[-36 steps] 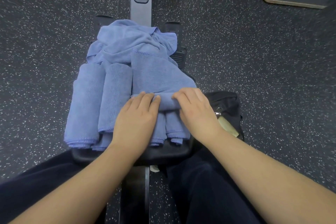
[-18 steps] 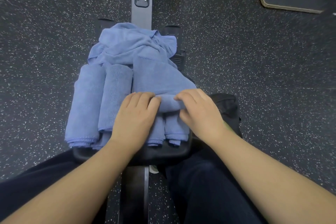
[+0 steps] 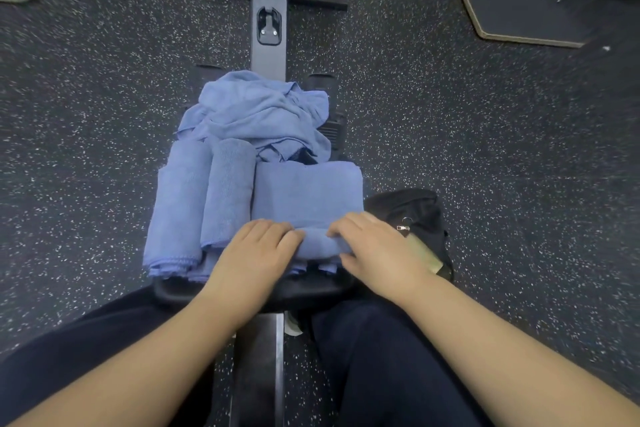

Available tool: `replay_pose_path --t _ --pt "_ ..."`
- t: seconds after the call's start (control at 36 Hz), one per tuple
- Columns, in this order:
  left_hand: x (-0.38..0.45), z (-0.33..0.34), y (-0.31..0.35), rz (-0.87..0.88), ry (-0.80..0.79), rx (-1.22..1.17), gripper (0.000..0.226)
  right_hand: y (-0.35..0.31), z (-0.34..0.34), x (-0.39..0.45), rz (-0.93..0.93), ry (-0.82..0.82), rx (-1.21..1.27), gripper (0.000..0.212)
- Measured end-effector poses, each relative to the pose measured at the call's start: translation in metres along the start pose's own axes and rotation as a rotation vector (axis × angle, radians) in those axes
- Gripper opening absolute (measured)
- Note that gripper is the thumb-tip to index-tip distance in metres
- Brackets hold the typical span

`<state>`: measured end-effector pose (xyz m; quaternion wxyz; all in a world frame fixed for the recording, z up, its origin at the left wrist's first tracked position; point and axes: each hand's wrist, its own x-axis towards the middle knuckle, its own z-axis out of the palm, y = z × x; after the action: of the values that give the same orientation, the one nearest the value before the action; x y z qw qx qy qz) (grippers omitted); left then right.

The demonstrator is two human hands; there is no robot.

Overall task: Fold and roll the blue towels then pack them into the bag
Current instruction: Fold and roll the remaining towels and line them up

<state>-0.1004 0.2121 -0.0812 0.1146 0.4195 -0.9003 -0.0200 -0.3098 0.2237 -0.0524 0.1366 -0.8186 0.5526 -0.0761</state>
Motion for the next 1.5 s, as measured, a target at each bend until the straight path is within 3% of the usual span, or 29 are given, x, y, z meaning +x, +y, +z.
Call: replay_pose_path --t 0.19,0.53,0.83,0.97,1.11,1.33,1.5 --pt "-0.005 0.003 -0.001 -0.041 -0.092 -0.097 0.037 -0.006 -0.005 -0.005 0.056 -0.109 0.097 0.029" --pt "-0.007 0.006 0.005 -0.094 -0.033 -0.109 0.032 -0.002 0.0 -0.001 0.153 -0.135 0.121 0.03" --pt "-0.003 0.011 0.002 -0.141 0.07 0.009 0.036 -0.001 0.013 0.006 0.154 0.018 0.059 0.019" --pt "-0.001 0.014 0.001 -0.147 0.062 0.054 0.037 -0.002 0.017 0.01 0.127 0.237 -0.047 0.013" --pt "0.004 0.01 -0.001 -0.152 0.067 0.037 0.041 -0.008 0.018 0.013 0.026 0.203 -0.063 0.028" --pt "0.009 0.01 -0.001 -0.175 0.036 0.041 0.044 -0.012 0.02 0.013 0.091 0.181 -0.096 0.023" --pt "0.014 0.007 0.0 -0.196 0.017 0.049 0.046 -0.007 0.024 0.015 0.087 0.187 -0.163 0.042"
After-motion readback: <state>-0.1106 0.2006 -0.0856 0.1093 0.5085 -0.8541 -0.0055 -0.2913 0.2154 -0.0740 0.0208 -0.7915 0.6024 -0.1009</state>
